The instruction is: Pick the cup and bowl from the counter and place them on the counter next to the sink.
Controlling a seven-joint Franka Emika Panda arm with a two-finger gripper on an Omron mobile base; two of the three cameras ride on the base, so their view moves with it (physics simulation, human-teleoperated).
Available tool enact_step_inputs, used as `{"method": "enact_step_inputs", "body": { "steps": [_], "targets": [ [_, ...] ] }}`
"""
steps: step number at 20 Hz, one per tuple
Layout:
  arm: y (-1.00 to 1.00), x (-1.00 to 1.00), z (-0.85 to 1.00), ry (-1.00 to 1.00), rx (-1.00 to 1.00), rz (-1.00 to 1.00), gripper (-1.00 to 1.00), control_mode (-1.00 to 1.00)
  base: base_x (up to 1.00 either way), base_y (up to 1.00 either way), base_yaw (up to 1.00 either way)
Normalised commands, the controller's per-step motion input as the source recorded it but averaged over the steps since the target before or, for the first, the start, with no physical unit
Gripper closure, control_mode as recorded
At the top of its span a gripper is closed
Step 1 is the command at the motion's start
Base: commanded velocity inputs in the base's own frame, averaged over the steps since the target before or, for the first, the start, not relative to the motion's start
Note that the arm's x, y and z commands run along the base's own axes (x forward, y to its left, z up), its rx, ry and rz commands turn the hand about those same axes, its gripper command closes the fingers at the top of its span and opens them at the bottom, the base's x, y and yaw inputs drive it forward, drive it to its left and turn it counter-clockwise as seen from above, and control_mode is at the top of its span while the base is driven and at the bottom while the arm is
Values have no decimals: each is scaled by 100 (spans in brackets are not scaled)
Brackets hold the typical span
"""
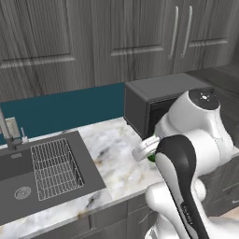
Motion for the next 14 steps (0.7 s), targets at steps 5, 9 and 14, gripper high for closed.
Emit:
{"method": "enact_step_inputs", "body": {
  "steps": [5, 9, 14],
  "targets": [
    [0, 75, -13, 23, 0, 0, 100, -100, 0, 0, 0],
    [5, 31, -25, 14, 0, 0, 100, -100, 0, 0, 0],
    [13, 2, -64, -7, 0, 0, 100, -100, 0, 0, 0]
  ]
}}
